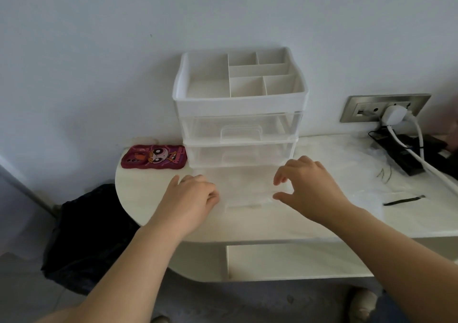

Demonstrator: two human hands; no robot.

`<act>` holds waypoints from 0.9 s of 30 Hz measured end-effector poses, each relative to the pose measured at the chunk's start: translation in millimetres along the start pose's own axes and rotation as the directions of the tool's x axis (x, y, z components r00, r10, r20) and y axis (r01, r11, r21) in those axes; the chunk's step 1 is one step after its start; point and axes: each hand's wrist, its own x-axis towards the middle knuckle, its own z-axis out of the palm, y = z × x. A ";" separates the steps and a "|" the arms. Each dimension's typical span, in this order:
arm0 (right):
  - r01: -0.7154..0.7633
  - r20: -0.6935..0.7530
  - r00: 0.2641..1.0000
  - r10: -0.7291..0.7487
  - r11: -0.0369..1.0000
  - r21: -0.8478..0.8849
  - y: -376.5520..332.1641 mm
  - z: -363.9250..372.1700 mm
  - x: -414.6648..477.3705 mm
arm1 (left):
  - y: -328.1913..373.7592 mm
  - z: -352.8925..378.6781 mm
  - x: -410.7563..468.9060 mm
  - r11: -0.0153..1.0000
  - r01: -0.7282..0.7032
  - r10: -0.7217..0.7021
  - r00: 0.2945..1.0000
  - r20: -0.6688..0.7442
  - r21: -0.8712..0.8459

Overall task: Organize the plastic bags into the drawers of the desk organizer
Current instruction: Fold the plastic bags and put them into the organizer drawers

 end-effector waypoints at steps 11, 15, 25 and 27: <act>-0.228 0.080 0.974 0.214 0.929 0.290 -9.6 24.6 -3.5 | 6.4 13.1 12.7 0.954 0.262 -0.295 0.911 -0.288 -0.148; -0.222 0.134 0.972 0.194 0.946 0.237 -9.7 29.2 0.2 | 9.5 17.9 11.5 0.964 0.224 -0.253 0.936 -0.244 -0.141; -0.353 0.226 0.935 0.273 0.671 0.652 -24.3 19.9 13.8 | 7.8 -7.9 12.1 0.902 0.275 -0.350 0.917 -0.193 -0.333; -0.385 0.291 0.923 0.253 0.577 0.720 -29.9 14.8 15.4 | 8.0 -18.8 9.2 0.884 0.226 -0.337 0.915 -0.222 -0.409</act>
